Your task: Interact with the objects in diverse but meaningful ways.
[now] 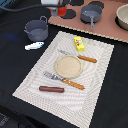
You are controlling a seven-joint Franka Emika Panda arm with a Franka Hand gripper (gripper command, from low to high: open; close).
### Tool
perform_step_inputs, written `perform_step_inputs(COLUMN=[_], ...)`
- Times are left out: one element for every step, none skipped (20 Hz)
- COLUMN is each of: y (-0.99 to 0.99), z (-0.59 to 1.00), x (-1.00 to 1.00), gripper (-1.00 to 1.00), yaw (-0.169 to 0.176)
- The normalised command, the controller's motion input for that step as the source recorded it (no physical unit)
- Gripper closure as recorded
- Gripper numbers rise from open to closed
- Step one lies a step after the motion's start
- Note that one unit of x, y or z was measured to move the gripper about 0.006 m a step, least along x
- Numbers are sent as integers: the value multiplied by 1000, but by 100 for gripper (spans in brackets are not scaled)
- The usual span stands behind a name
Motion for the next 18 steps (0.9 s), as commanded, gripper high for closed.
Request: perform_step_inputs(y=[249,191,114,6,0,0,0,0,0,0,0,11,29,49,103,140,151,183], z=[-183,-291,-346,-354,-389,-434,-480,-526,-540,-557,-563,-583,-591,-591,-586,-571,-566,-546], x=[-843,-820,-800,-794,-763,-737,-746,-760,-777,-783,-803,-820,-837,-843,-857,-886,-891,-909], gripper=[100,100,100,100,100,100,100,100,100,100,100,100,100,100,100,100,100,100], yaw=[0,0,0,0,0,0,0,0,0,0,0,0,0,0,0,0,0,0])
